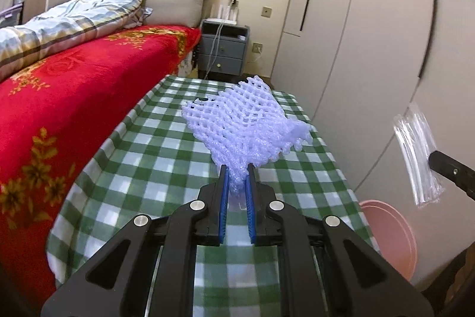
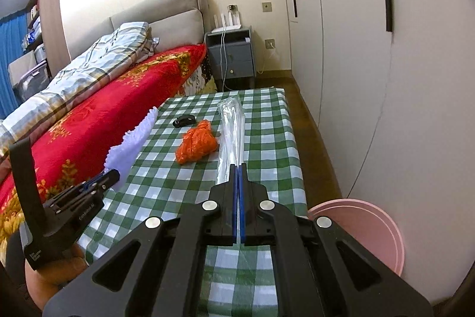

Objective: Collect trash
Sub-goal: 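Grasp the lavender net with the left tool while the right tool grasps the clear straws, then carry the lavender net and clear straws over the pink bucket with both tools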

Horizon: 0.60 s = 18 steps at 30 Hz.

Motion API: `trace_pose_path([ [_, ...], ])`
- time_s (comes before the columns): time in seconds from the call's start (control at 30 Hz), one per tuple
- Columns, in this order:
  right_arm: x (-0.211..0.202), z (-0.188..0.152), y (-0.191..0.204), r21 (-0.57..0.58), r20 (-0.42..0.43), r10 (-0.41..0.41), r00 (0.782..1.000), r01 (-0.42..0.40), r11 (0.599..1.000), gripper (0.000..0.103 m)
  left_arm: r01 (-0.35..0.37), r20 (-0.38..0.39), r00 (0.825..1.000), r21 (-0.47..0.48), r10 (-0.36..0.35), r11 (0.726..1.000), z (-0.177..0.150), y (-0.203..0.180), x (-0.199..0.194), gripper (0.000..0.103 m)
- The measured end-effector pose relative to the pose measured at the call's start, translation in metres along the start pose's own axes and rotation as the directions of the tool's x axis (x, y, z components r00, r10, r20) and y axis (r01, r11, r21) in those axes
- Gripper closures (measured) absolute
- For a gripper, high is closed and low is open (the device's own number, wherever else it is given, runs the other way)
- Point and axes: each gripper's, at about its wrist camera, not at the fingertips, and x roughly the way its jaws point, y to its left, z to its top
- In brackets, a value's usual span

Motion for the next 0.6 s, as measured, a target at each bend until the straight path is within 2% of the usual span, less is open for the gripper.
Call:
trace_pose_path([
  [0.3,-0.023,-0.015,-0.014,0.030,0.014,-0.017,1.000,0.017,0.999,0.102,0.041,0.003,0.999,0.031,-0.041,0.999,-0.015,-0.016,-0.009,0.092],
  [0.6,-0.022,-0.025,-0.022,0.062,0.005,-0.046,0.999,0.046,0.997,0.102,0.055,-0.010,0.998,0.059,-0.054,0.997,-0.024,-0.026,-0.008,0.092],
])
